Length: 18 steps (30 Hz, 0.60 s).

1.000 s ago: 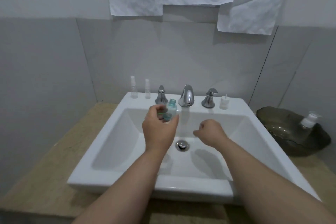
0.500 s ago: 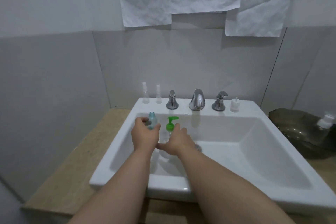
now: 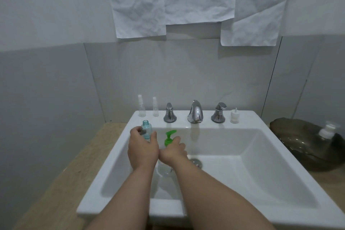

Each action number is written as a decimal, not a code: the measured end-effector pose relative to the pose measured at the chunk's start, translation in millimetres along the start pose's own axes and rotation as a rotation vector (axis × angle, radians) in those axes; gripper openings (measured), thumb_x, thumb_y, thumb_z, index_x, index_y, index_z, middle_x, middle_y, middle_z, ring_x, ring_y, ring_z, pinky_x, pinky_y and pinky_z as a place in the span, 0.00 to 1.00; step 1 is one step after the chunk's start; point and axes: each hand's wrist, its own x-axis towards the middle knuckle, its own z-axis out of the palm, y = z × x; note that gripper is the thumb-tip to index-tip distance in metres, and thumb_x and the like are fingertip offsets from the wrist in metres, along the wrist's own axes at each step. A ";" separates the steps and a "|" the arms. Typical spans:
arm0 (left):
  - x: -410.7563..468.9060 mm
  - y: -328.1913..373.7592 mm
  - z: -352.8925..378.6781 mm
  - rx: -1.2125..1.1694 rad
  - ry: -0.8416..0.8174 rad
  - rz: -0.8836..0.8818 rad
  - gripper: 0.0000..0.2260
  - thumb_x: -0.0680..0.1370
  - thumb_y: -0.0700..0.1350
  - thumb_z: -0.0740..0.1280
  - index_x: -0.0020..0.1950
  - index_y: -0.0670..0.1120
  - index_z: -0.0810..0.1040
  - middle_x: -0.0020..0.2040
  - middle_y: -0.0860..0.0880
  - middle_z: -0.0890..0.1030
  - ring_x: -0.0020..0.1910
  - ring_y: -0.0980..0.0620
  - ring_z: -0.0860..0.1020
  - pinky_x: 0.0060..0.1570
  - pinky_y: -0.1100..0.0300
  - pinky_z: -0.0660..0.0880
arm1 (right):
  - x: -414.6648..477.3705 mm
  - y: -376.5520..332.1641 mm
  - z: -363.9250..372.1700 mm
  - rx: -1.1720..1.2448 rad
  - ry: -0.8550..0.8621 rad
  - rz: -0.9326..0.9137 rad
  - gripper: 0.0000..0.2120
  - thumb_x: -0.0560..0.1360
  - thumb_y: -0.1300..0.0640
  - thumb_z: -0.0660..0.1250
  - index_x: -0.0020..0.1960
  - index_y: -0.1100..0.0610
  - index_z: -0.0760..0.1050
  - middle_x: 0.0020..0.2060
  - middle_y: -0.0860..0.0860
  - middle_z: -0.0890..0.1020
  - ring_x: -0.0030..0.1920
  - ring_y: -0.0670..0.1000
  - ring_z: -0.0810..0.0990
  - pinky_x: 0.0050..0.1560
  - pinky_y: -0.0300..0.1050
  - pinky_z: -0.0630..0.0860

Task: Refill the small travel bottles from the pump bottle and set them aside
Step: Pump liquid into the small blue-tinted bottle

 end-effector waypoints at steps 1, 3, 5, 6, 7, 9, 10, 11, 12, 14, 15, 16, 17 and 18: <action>-0.4 0.2 -0.9 0.003 0.014 0.013 0.18 0.78 0.48 0.73 0.64 0.47 0.72 0.60 0.51 0.81 0.56 0.45 0.80 0.52 0.55 0.72 | -1.0 -0.6 5.1 -0.002 0.039 -0.003 0.49 0.69 0.33 0.71 0.79 0.51 0.50 0.71 0.55 0.65 0.71 0.62 0.69 0.67 0.58 0.72; 2.3 0.7 -4.4 0.000 0.047 0.018 0.18 0.78 0.49 0.73 0.65 0.47 0.73 0.60 0.51 0.81 0.56 0.45 0.80 0.50 0.57 0.70 | 0.8 1.3 7.4 -0.074 0.089 -0.043 0.47 0.70 0.36 0.74 0.78 0.49 0.53 0.69 0.54 0.68 0.69 0.61 0.72 0.65 0.56 0.74; 5.6 0.2 -8.7 -0.012 0.091 -0.013 0.18 0.78 0.49 0.73 0.65 0.46 0.73 0.60 0.49 0.81 0.56 0.44 0.80 0.49 0.58 0.69 | 4.0 4.0 -2.3 -0.091 0.041 -0.089 0.50 0.70 0.42 0.78 0.81 0.50 0.51 0.71 0.53 0.70 0.70 0.59 0.74 0.67 0.53 0.74; 6.4 0.0 -10.4 -0.016 0.103 -0.032 0.18 0.78 0.49 0.73 0.65 0.46 0.73 0.60 0.48 0.81 0.56 0.44 0.80 0.49 0.58 0.69 | 3.2 4.6 -11.5 -0.100 -0.028 -0.113 0.53 0.70 0.45 0.80 0.82 0.52 0.49 0.73 0.53 0.70 0.72 0.58 0.73 0.69 0.52 0.73; 7.1 -0.9 -10.9 -0.019 0.108 -0.042 0.18 0.78 0.49 0.73 0.65 0.46 0.73 0.60 0.48 0.81 0.56 0.44 0.80 0.49 0.58 0.68 | 1.1 5.5 -23.2 -0.118 -0.105 -0.121 0.55 0.70 0.47 0.81 0.83 0.53 0.47 0.75 0.52 0.69 0.73 0.57 0.72 0.70 0.51 0.72; 8.4 -2.1 -9.9 -0.023 0.088 -0.033 0.18 0.78 0.49 0.73 0.64 0.46 0.73 0.60 0.48 0.81 0.56 0.43 0.80 0.49 0.57 0.69 | -4.8 11.7 -51.5 -0.111 -0.250 -0.077 0.54 0.69 0.50 0.82 0.83 0.51 0.49 0.75 0.50 0.69 0.72 0.57 0.72 0.68 0.53 0.73; 9.0 -2.6 -8.9 -0.020 0.074 -0.028 0.17 0.78 0.49 0.73 0.63 0.46 0.73 0.59 0.49 0.81 0.56 0.43 0.80 0.49 0.56 0.69 | -6.8 17.6 -66.7 -0.109 -0.319 -0.038 0.52 0.69 0.52 0.83 0.81 0.49 0.53 0.74 0.50 0.70 0.70 0.58 0.73 0.66 0.55 0.75; 8.9 -3.8 -7.4 -0.012 0.059 -0.030 0.18 0.78 0.49 0.73 0.63 0.47 0.73 0.59 0.49 0.81 0.56 0.43 0.80 0.50 0.56 0.70 | -9.3 24.2 -81.5 -0.123 -0.379 -0.002 0.49 0.68 0.53 0.83 0.80 0.47 0.56 0.73 0.51 0.71 0.69 0.59 0.74 0.66 0.58 0.76; 9.3 -4.4 -6.3 0.002 0.040 -0.026 0.18 0.78 0.49 0.73 0.63 0.47 0.73 0.60 0.50 0.81 0.57 0.44 0.80 0.51 0.55 0.71 | -11.6 30.8 -93.8 -0.137 -0.424 0.028 0.47 0.69 0.54 0.82 0.79 0.46 0.59 0.73 0.52 0.72 0.70 0.59 0.73 0.67 0.61 0.75; 8.1 -5.4 -3.5 0.050 -0.010 -0.015 0.19 0.77 0.50 0.74 0.64 0.47 0.73 0.60 0.51 0.81 0.58 0.44 0.80 0.52 0.54 0.72 | -18.0 45.0 -107.7 -0.092 -0.452 0.051 0.45 0.69 0.53 0.81 0.78 0.44 0.60 0.75 0.52 0.70 0.74 0.60 0.69 0.69 0.62 0.71; 7.0 -5.6 -2.1 0.073 -0.043 -0.008 0.19 0.77 0.50 0.74 0.64 0.47 0.74 0.59 0.51 0.81 0.58 0.45 0.80 0.52 0.55 0.72 | -22.5 51.1 -107.6 -0.026 -0.426 0.045 0.45 0.69 0.50 0.82 0.78 0.44 0.60 0.75 0.51 0.69 0.75 0.59 0.68 0.68 0.60 0.70; 5.6 -5.8 -0.6 0.092 -0.082 -0.002 0.19 0.76 0.50 0.74 0.64 0.47 0.74 0.59 0.52 0.81 0.58 0.45 0.80 0.51 0.56 0.71 | -28.5 56.1 -102.8 0.048 -0.376 0.028 0.45 0.69 0.47 0.82 0.77 0.46 0.60 0.74 0.50 0.70 0.75 0.58 0.68 0.65 0.56 0.69; 4.4 -6.4 1.0 0.112 -0.124 0.005 0.19 0.76 0.50 0.75 0.63 0.48 0.74 0.58 0.53 0.81 0.57 0.47 0.80 0.50 0.57 0.71 | -32.9 60.1 -94.5 0.104 -0.308 0.005 0.45 0.68 0.45 0.83 0.76 0.48 0.61 0.72 0.50 0.71 0.72 0.56 0.70 0.64 0.52 0.69; 1.7 -6.4 2.4 0.127 -0.167 0.016 0.19 0.76 0.51 0.75 0.63 0.48 0.75 0.57 0.53 0.81 0.56 0.48 0.80 0.50 0.57 0.70 | -36.1 64.1 -86.1 0.130 -0.230 -0.023 0.44 0.66 0.45 0.83 0.73 0.49 0.62 0.69 0.49 0.72 0.68 0.54 0.73 0.64 0.49 0.71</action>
